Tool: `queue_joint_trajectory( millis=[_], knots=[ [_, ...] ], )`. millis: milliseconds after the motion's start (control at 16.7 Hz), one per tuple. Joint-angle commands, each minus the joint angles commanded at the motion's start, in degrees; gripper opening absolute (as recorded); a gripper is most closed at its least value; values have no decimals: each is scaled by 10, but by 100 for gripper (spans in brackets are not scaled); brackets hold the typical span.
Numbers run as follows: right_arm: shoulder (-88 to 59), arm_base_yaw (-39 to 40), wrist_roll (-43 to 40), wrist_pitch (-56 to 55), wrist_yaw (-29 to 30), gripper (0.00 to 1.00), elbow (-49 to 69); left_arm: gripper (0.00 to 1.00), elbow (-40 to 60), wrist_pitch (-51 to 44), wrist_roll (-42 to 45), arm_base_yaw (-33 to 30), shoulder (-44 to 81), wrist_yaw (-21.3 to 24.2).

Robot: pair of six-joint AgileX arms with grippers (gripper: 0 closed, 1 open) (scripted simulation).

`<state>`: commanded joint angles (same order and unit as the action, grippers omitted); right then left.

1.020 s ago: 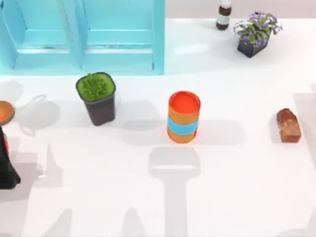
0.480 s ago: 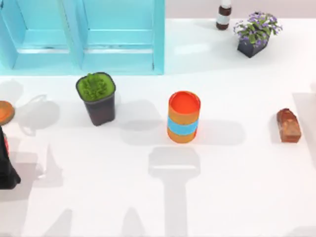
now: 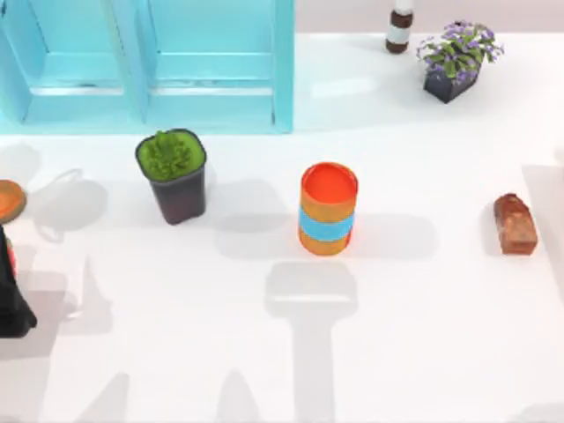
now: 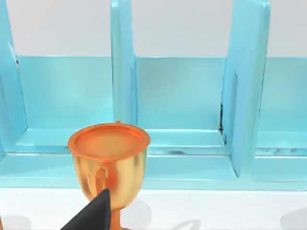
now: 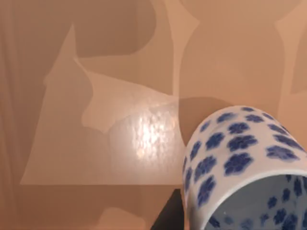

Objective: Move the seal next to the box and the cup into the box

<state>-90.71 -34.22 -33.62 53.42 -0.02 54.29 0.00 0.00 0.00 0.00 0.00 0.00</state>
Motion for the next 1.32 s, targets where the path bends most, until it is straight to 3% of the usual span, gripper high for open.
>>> queue_joint_trajectory(
  millis=[180,240,840,1320],
  knots=[
    [0,0,0,0,0,98,0,100,0,0,0,0,0,0],
    [0,0,0,0,0,100,0,100,0,0,0,0,0,0],
    [1,1,-2,9,0,100,9,100,0,0,0,0,0,0],
    [32,-2,-5,193,1,100,156,100,0,0,0,0,0,0]
  ],
)
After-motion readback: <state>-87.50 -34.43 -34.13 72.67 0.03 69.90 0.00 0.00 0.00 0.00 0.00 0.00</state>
